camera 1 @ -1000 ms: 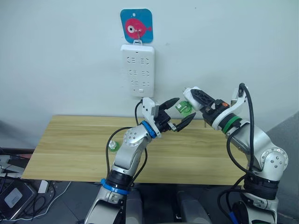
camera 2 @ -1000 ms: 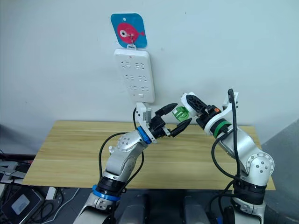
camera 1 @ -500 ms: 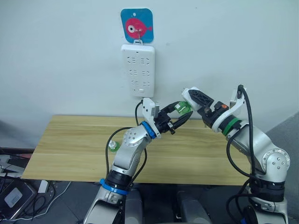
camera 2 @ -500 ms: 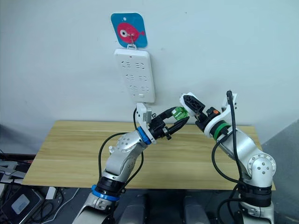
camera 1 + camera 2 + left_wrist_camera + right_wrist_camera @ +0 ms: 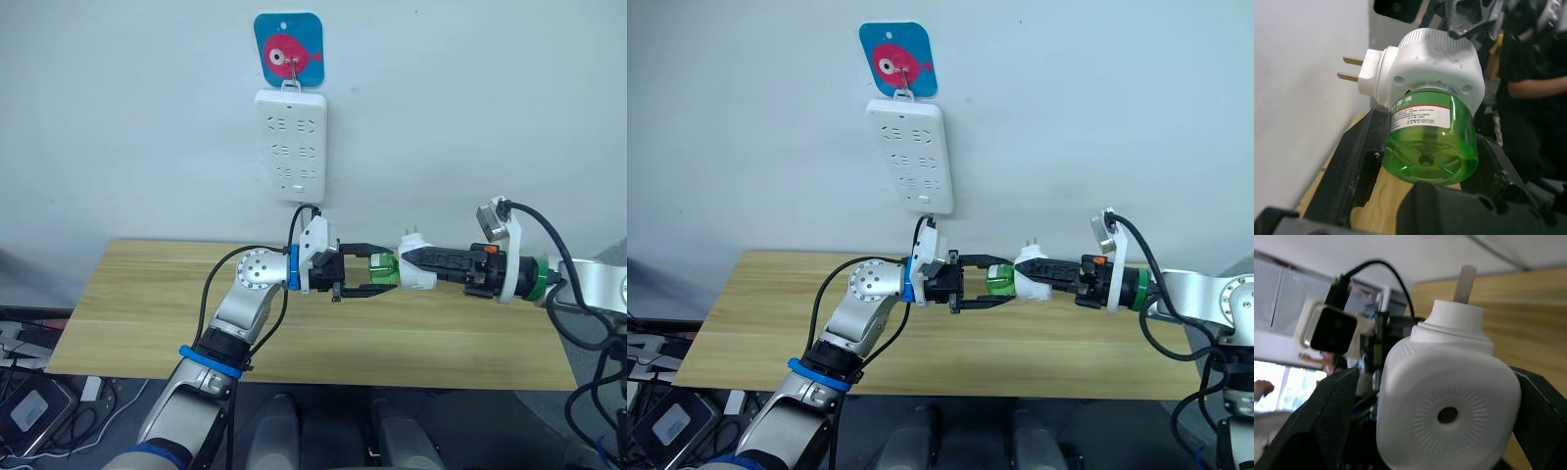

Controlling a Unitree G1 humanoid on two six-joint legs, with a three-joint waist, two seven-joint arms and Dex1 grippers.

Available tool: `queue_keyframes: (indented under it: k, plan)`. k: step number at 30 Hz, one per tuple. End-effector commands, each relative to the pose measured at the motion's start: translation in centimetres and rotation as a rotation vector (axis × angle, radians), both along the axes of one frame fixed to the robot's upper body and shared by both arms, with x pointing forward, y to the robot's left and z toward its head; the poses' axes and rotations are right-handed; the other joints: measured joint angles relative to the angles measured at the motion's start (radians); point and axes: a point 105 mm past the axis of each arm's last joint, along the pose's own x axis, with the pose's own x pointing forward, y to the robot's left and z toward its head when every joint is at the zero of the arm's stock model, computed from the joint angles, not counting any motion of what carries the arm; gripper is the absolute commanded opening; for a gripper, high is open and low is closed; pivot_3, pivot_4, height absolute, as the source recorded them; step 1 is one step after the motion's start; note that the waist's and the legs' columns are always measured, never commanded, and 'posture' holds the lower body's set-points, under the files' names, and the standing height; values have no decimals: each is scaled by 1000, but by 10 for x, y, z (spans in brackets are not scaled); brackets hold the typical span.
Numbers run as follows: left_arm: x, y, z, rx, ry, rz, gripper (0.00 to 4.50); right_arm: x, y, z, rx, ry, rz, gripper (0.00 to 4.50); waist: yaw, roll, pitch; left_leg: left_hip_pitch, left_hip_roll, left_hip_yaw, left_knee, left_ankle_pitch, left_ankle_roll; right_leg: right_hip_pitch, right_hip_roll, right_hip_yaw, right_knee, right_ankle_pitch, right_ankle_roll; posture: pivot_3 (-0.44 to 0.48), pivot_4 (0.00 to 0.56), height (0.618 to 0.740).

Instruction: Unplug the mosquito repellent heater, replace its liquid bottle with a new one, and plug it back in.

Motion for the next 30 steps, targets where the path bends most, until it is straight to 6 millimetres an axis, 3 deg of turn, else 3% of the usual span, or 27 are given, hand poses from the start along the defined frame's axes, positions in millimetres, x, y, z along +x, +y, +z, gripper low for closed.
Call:
queue_keyframes:
  k: [1,7,10,13,19,25,28,30]
  plan:
    - [-4,-5,5,-9,-49,-28,2266,-3,-2,13,26,-7,52,4500,0,-1,4,0,0,0,0,0,0,0,0,0,0,0,0,212,244,740]
    - [-7,-8,5,-21,-50,-30,2266,-4,-2,11,7,7,64,4500,3,-2,13,0,0,0,0,0,0,0,0,0,0,0,0,212,246,740]
    - [-6,-9,6,-26,-51,-29,2266,-6,0,8,-3,10,77,3981,7,-2,16,0,0,0,0,0,0,0,0,0,0,0,0,211,246,740]
    - [-5,-10,8,-30,-53,-30,2266,-7,2,10,3,4,85,3013,8,-2,18,0,0,0,0,0,0,0,0,0,0,-1,1,209,247,740]
    - [-8,-11,9,-49,21,-47,2266,-8,2,13,-6,-18,91,2996,19,-2,18,0,0,0,1,0,0,0,0,0,0,-1,1,203,246,740]
    - [-13,1,13,-86,782,-133,2266,-19,5,18,-82,-98,169,2996,18,-2,20,-1,0,-1,1,0,0,0,0,-1,0,-1,2,205,244,740]
    - [-24,14,25,-73,1267,-309,2266,-24,8,21,-90,-126,222,2996,15,-2,22,-1,1,-4,1,0,1,0,1,-4,1,-1,2,209,241,740]
    - [-26,23,32,-75,1492,-406,2266,-28,10,22,-81,-130,256,2996,11,-3,23,-1,1,-6,1,0,1,0,2,-5,1,-1,2,208,240,740]
